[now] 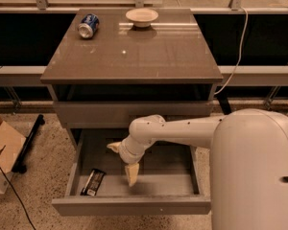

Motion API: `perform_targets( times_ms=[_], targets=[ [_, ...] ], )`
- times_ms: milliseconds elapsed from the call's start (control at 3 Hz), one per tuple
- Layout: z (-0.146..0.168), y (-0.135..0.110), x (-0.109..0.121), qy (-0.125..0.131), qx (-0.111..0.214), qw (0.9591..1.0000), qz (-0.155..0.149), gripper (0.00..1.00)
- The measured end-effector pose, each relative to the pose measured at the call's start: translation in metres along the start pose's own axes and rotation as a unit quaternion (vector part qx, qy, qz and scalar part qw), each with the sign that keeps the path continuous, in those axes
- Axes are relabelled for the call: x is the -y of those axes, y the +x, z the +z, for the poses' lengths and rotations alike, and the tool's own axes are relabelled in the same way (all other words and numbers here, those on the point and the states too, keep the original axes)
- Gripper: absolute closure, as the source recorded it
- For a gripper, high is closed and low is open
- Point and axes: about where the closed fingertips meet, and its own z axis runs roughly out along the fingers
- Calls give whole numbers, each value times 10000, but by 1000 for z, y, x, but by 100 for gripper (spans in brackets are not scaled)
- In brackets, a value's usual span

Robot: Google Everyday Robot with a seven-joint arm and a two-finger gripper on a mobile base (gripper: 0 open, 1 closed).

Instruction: Pick rxbar chocolate from middle drawer and place on counter

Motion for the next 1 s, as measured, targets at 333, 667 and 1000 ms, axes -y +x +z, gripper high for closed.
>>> perform_targets(
  times_ms=[333,667,1000],
  targets=[
    [23,-3,3,100,216,9994,233,0],
    [25,-3,3,84,222,9994,269,0],
    [39,-9,12,182,270,9990,311,0]
  ],
)
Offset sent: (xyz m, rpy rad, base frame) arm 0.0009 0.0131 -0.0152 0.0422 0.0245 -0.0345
